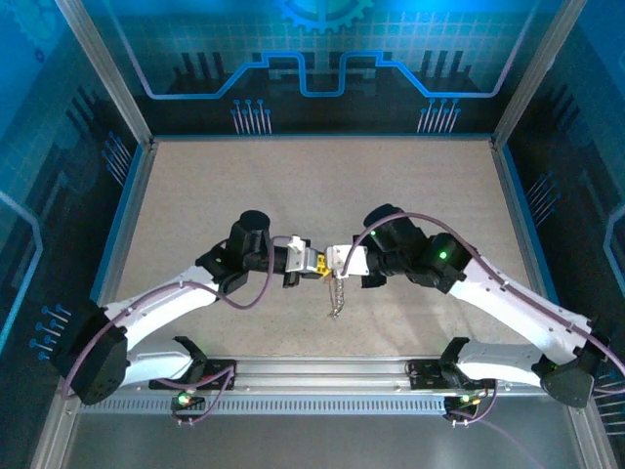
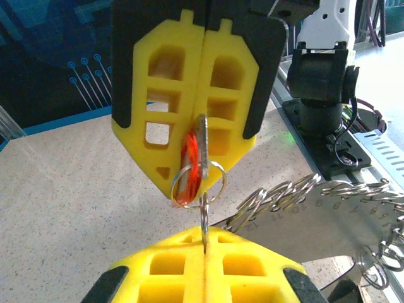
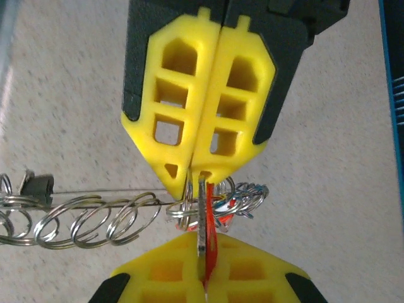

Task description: Put the keys on the keyring

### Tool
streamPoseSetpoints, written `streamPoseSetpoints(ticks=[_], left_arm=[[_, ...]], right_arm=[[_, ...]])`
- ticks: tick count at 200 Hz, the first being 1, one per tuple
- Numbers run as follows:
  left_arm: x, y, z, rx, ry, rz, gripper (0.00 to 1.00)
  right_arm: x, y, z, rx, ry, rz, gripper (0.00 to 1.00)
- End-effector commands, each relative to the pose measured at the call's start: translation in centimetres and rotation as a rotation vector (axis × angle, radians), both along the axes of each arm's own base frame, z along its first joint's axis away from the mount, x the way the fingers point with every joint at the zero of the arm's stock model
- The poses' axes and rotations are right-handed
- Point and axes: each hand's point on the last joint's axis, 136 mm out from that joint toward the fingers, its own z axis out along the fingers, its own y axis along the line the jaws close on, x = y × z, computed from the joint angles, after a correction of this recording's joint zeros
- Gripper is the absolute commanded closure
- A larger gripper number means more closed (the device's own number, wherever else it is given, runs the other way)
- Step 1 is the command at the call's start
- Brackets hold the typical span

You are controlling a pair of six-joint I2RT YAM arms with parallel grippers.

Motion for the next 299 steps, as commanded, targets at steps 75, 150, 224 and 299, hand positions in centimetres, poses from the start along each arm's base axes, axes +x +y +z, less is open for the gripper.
streamPoseSetpoints(ticks=[75,150,224,299], left_arm=[[1.8,-0.4,-2.5,-0.085,0.065,0.09,0.75],[4.3,2.6,-2.1,-0.115,0.103,0.252,0.54],[13.9,13.9,-2.3,-0.011,0.383,1.059,0.01],[16.7,24.2,-6.1,-0.072,0.786,1.553,0.01]], right_arm=[[4.1,-2.5,1.8,-0.462,-0.391,-0.017,1.0],[6.8,-2.4,3.8,-0.597,-0.662,-0.014,1.0],[9.7,-3.9,4.8,-0.73,-0.72,-0.027,1.0],[11.4,-4.7,6.8,-0.713,-0.712,-0.083,1.0]])
